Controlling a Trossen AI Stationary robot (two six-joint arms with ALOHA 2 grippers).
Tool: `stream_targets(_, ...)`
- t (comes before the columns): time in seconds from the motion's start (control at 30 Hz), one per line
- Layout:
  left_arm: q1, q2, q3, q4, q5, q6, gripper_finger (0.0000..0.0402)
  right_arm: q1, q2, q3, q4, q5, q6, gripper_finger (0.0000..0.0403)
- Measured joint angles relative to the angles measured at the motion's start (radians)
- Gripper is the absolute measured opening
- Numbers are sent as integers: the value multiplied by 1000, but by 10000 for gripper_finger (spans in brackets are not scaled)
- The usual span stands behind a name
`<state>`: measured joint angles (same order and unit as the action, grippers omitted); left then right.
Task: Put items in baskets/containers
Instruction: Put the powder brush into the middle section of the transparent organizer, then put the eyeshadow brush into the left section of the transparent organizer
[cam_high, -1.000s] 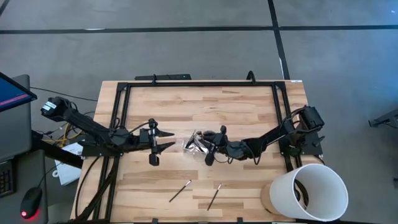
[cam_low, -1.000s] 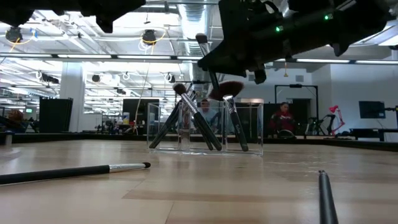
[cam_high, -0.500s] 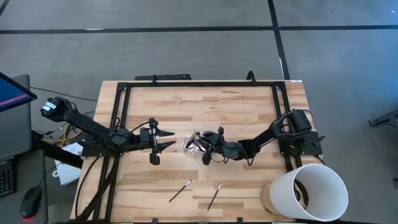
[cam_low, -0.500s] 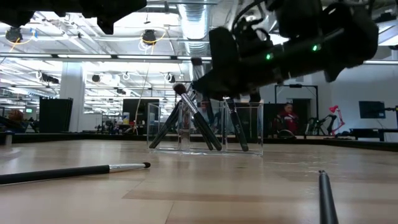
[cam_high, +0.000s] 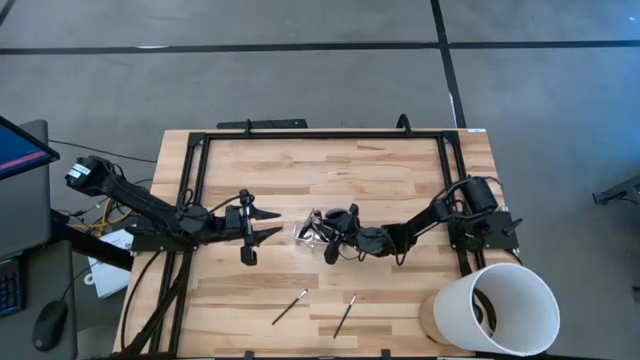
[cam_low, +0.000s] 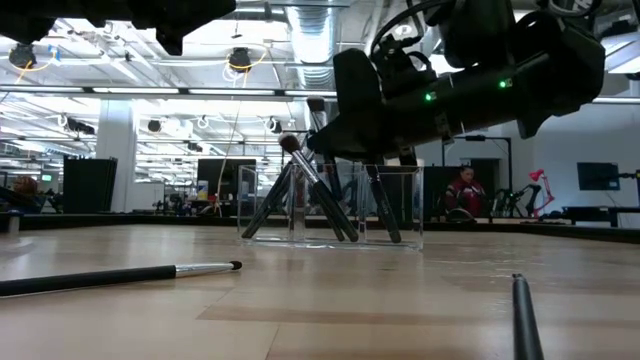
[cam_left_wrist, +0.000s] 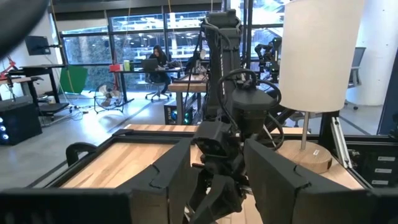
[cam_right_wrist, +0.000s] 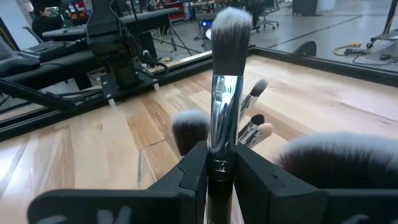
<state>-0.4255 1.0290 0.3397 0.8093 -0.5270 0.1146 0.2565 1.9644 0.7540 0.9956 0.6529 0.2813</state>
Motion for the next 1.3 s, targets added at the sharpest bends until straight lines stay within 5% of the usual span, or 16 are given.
stream_targets(0.87, 0, 0, 0, -2, 0, 0, 149, 2, -12, 0, -60, 0, -1, 65)
stream_targets(1.3, -36, 0, 0, -11, -2, 0, 149, 97, -135, 0, -61, 2, -217, 66)
